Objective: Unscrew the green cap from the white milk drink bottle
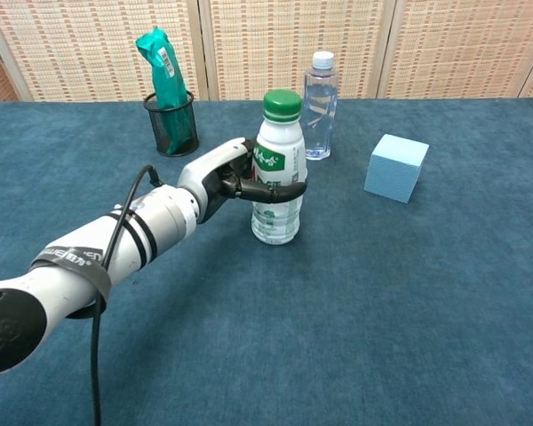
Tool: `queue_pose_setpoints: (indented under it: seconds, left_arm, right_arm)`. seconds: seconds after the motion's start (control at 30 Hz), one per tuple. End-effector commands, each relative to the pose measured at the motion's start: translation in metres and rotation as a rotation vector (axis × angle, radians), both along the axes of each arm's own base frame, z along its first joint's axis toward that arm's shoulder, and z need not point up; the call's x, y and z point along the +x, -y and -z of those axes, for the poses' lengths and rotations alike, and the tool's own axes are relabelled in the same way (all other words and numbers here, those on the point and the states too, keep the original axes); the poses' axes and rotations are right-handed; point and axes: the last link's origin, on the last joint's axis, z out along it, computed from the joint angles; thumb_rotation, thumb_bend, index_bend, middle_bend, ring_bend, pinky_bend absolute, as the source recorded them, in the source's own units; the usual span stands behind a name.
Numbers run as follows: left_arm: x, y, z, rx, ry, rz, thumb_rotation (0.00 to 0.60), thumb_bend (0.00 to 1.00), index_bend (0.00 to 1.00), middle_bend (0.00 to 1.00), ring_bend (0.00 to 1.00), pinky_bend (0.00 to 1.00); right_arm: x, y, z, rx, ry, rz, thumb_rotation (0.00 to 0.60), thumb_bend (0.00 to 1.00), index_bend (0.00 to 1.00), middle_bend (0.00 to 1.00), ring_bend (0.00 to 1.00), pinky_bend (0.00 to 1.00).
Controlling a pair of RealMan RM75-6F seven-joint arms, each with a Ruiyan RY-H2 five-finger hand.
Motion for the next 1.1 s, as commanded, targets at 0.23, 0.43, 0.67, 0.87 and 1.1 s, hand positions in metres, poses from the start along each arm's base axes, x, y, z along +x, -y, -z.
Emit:
queue_pose_setpoints:
  seconds: [0.23, 0.43, 0.67, 0.87, 1.1]
  left_arm:
    - [-0.003, 0.001, 0.005, 0.022, 0.012, -0.054, 0.600, 0.42, 0.44, 0.47, 0.08, 0.00]
    - [-0.008, 0.005, 0.002, 0.035, 0.020, -0.073, 0.600, 0.63, 0.60, 0.63, 0.18, 0.00]
    - [-0.010, 0.013, -0.014, 0.089, 0.035, -0.074, 0.600, 0.72, 0.68, 0.71, 0.24, 0.00]
    - [-0.015, 0.025, -0.010, 0.067, -0.021, -0.079, 0.600, 0.72, 0.68, 0.72, 0.25, 0.00]
    - [-0.015, 0.035, 0.000, 0.043, -0.058, -0.074, 0.600, 0.74, 0.69, 0.75, 0.28, 0.00]
  right_arm:
    - [0.003, 0.000, 0.005, 0.012, 0.001, -0.017, 0.600, 0.30, 0.00, 0.00, 0.00, 0.00]
    - [0.017, 0.009, 0.011, 0.032, 0.017, -0.068, 0.600, 0.30, 0.00, 0.00, 0.00, 0.00]
    - [0.062, 0.042, 0.022, 0.094, 0.019, -0.216, 0.600, 0.30, 0.00, 0.00, 0.00, 0.00]
    - [0.105, 0.079, 0.038, 0.196, 0.008, -0.308, 0.600, 0.30, 0.04, 0.00, 0.00, 0.00]
    - [0.154, 0.105, 0.052, 0.313, -0.046, -0.386, 0.600, 0.30, 0.11, 0.00, 0.00, 0.00]
